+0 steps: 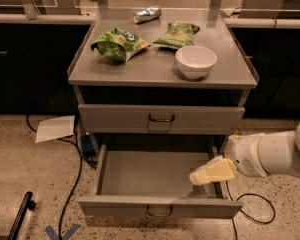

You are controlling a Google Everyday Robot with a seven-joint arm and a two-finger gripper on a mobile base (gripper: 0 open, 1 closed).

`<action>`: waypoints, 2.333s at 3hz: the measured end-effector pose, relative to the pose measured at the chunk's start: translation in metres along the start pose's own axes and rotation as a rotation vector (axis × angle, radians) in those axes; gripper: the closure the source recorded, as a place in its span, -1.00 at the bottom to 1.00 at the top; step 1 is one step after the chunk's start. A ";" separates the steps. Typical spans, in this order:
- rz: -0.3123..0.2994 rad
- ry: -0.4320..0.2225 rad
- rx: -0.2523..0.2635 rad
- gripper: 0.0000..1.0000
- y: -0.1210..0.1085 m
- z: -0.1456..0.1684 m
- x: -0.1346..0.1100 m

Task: Close middle drawer

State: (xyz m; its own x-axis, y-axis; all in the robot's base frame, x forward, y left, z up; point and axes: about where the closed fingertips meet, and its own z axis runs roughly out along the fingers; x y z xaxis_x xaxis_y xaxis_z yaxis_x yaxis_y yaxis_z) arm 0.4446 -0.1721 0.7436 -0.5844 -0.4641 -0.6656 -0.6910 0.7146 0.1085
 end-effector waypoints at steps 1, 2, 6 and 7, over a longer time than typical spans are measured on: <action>0.093 -0.060 0.045 -1.00 -0.039 0.052 0.004; 0.100 -0.100 0.103 -0.62 -0.056 0.055 -0.003; 0.107 -0.117 0.113 1.00 -0.053 0.052 0.004; 0.191 -0.155 0.117 1.00 -0.050 0.073 0.048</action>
Offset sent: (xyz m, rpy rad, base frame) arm 0.0407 -0.0015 -0.0414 0.0495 -0.0092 -0.0909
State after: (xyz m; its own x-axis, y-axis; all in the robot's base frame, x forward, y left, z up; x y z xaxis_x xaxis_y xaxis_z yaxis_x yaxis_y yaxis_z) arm 0.4825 -0.1920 0.6524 -0.6214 -0.2356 -0.7472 -0.5152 0.8414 0.1632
